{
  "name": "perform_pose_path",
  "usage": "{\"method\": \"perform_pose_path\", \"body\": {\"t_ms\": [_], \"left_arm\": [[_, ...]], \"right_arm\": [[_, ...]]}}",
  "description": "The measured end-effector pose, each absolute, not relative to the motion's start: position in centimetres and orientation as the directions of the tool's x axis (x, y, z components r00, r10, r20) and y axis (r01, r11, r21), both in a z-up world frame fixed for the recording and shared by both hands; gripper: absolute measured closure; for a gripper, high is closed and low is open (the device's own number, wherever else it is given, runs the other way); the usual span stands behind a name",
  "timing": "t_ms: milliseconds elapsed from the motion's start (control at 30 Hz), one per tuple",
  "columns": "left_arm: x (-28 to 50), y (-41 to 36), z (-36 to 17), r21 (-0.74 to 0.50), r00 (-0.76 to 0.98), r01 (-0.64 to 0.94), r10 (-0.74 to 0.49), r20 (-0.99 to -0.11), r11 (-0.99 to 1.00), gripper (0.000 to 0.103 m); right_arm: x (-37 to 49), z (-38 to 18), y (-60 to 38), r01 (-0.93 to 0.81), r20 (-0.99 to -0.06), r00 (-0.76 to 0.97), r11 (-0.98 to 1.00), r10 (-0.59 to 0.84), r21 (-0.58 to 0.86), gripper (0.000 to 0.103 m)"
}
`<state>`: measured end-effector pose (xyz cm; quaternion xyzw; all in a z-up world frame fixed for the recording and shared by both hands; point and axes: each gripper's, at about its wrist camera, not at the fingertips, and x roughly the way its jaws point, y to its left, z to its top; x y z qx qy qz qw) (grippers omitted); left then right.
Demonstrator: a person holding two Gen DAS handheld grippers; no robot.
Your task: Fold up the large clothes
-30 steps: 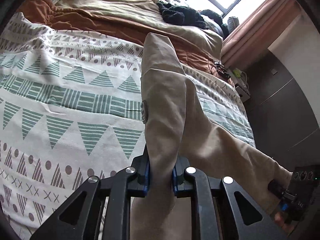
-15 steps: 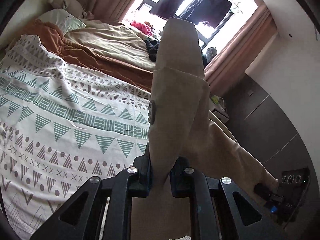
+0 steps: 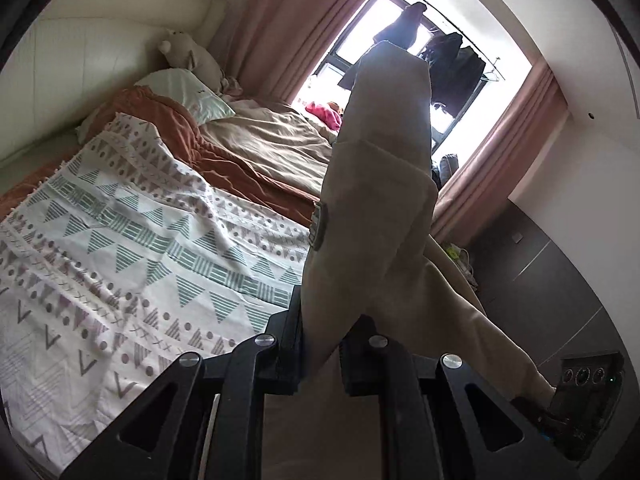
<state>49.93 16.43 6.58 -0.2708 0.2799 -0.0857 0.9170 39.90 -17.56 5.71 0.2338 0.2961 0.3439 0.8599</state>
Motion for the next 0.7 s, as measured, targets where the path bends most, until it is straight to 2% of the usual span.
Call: {"method": "perform_pose_path", "body": {"t_ms": [333, 700], "left_arm": [[44.2, 27.2, 6.9, -0.528, 0.870, -0.123, -0.165, -0.465, 0.841, 0.088], [38.8, 37.9, 7.3, -0.502, 0.886, -0.178, -0.084, -0.456, 0.846, 0.088]], "right_arm": [[43.5, 6.1, -7.1, -0.537, -0.361, 0.450, 0.571, 0.817, 0.621, 0.092], [45.1, 7.2, 6.9, -0.624, -0.417, 0.342, 0.535, 0.842, 0.570, 0.092]]}}
